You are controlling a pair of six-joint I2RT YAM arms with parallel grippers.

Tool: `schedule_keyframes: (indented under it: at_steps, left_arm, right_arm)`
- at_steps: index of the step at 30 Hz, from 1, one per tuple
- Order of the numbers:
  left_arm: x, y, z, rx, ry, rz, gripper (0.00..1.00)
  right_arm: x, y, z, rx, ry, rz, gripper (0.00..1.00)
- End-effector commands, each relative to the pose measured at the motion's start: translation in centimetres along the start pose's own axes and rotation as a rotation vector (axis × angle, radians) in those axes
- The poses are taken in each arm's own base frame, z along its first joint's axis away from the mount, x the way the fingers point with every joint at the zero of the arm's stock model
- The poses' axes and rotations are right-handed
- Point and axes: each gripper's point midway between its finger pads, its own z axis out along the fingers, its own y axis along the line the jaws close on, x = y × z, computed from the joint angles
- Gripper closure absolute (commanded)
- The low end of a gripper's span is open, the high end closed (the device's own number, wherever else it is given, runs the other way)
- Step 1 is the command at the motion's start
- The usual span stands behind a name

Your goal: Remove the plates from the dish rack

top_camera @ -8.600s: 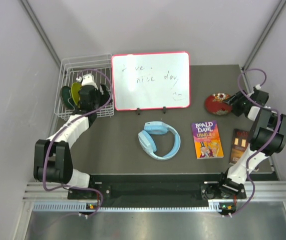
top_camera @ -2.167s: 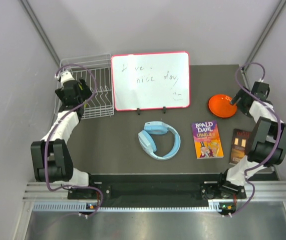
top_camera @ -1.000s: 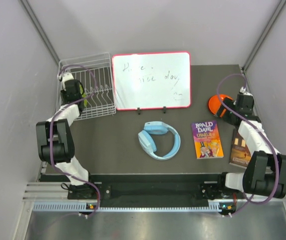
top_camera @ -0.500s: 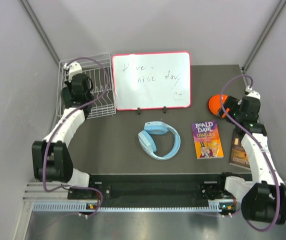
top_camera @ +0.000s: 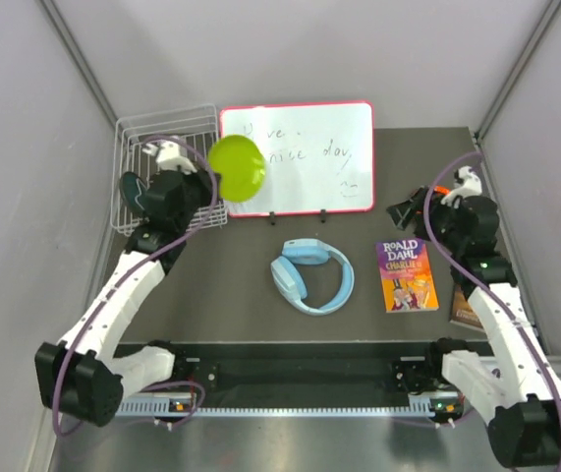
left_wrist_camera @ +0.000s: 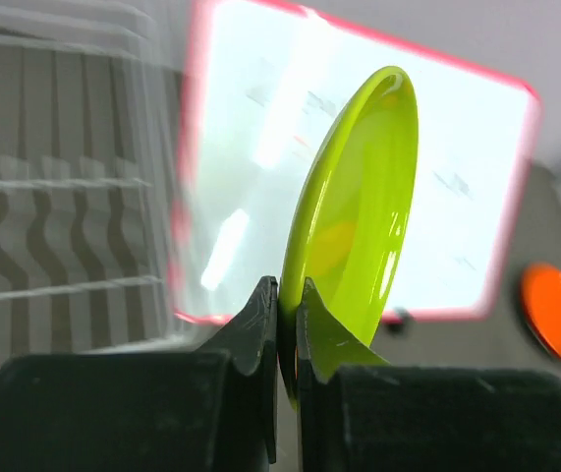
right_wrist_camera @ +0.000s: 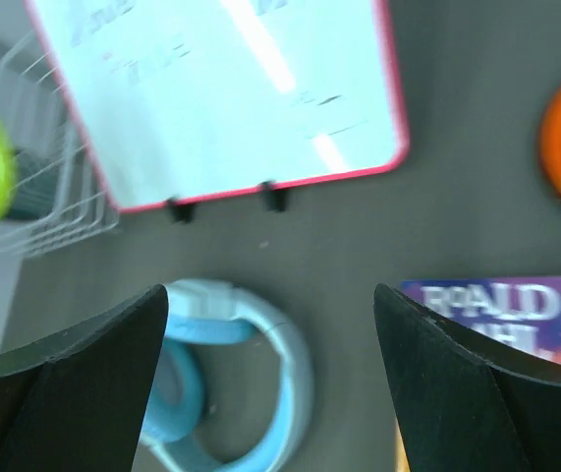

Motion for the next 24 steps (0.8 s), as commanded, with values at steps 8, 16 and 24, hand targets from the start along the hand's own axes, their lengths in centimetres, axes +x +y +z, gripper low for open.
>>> schedule_keyframes:
  at_steps: [8, 16, 24]
  left_arm:
    - [10.1, -15.3, -2.6, 0.459, 0.266, -0.137, 1.00]
    - [11.4, -18.4, -3.9, 0.567, 0.301, -0.162, 1.00]
    - [12.7, -19.3, -4.2, 0.598, 0.324, -0.161, 1.00]
  right_arm:
    - [2.7, 10.8, 2.6, -0.363, 0.040, 0.056, 0.14]
    - [5.3, 12.4, 4.6, -0.420, 0.112, 0.073, 0.15]
    - [5.7, 13.7, 5.3, -0.492, 0.132, 0.087, 0.88]
